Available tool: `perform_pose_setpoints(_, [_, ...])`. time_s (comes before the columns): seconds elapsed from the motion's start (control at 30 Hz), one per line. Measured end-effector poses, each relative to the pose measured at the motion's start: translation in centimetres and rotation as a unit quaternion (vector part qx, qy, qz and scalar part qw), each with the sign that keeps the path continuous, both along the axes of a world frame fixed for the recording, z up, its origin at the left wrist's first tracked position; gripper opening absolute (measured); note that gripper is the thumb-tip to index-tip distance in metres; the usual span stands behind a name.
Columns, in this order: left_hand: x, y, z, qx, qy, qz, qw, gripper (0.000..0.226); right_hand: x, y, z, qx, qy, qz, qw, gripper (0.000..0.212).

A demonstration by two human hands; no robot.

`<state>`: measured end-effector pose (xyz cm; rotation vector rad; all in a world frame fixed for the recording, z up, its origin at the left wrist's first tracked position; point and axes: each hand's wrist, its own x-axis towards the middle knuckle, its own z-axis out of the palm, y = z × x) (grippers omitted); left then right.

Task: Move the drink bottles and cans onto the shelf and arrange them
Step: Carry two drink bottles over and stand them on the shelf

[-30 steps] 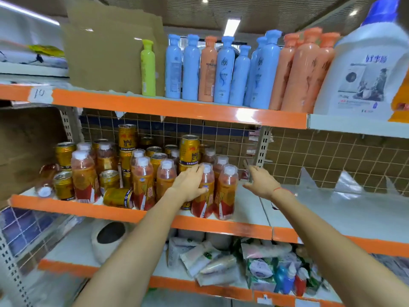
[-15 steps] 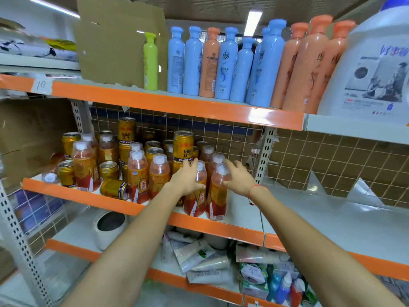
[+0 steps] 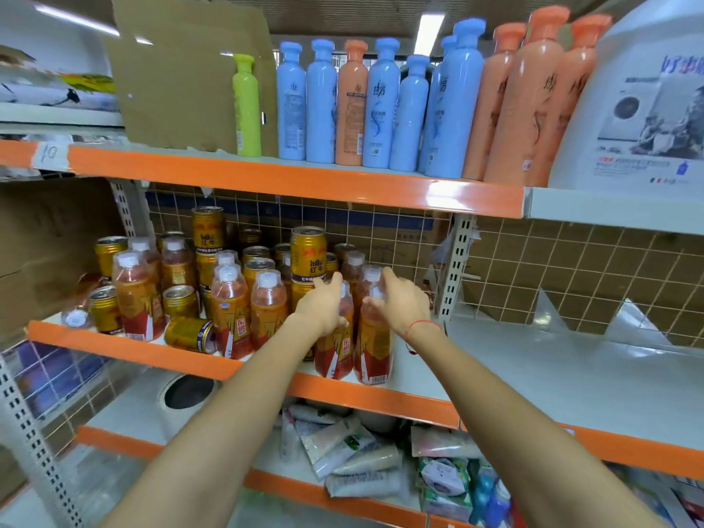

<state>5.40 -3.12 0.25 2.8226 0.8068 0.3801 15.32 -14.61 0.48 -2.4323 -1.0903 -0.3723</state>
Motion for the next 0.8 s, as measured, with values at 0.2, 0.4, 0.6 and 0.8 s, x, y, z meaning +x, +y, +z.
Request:
perform_pose_setpoints(0.2, [0.1,0.3,-0.4,0.033,-0.022,0.016,0.999,0.085,1.4,-1.0,0.6,0.083,0.159,0.025,0.983,0.027])
perform_pose_setpoints(0.4, [0.0,0.7,-0.3,-0.031,-0.038,-0.019,0.999,0.09,3.7,-3.0,2.7,-0.001,0.23,0.155,0.961,0.043])
perform_pose_setpoints(0.6, [0.5,0.8,0.2,-0.085,-0.018,-0.081,0.993,0.09,3.7,-3.4,4.3,-0.115,0.25,0.188,0.943,0.052])
perform_pose_setpoints(0.8, [1.0,0.9,0.2,-0.146,-0.036,-0.101,0.984,0.097,3.1,-4.2,2.2,-0.02,0.302,0.134,0.944,0.065])
